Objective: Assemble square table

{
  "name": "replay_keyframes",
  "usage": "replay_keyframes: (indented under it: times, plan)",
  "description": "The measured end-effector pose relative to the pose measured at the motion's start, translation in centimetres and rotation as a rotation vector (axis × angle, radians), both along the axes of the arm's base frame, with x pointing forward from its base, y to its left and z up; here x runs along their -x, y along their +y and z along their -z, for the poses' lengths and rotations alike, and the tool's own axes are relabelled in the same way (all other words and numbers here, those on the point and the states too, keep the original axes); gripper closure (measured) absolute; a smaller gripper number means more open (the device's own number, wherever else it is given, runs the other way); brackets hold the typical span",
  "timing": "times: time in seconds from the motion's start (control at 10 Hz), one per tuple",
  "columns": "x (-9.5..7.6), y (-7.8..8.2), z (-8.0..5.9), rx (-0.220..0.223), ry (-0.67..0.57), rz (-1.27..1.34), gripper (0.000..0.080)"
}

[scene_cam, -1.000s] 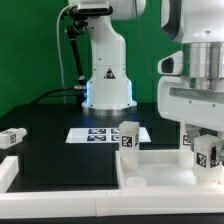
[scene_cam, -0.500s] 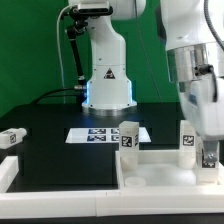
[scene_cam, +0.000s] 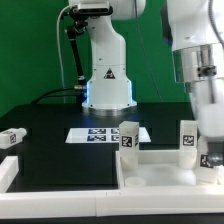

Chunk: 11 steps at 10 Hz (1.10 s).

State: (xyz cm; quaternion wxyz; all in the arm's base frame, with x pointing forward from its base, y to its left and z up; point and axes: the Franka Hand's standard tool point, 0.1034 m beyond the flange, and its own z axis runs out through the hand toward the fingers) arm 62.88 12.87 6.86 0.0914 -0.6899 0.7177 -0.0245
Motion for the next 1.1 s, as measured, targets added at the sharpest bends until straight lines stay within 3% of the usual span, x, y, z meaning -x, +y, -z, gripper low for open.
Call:
replay_keyframes:
  times: [0.2, 0.6, 0.8, 1.1]
  plan:
    - [-0.1, 0.5, -1.0, 0.074, -0.024, -0.338, 0.016]
    - [-0.1, 0.1, -0.6, 0.118, -0.041, -0.566, 0.0151]
    - [-0.5, -1.1, -0.4, 0.224, -0.078, -1.031, 0.0151]
    - [-0.5, -1.2, -0.3, 0.221, -0.077, -1.007, 0.0165]
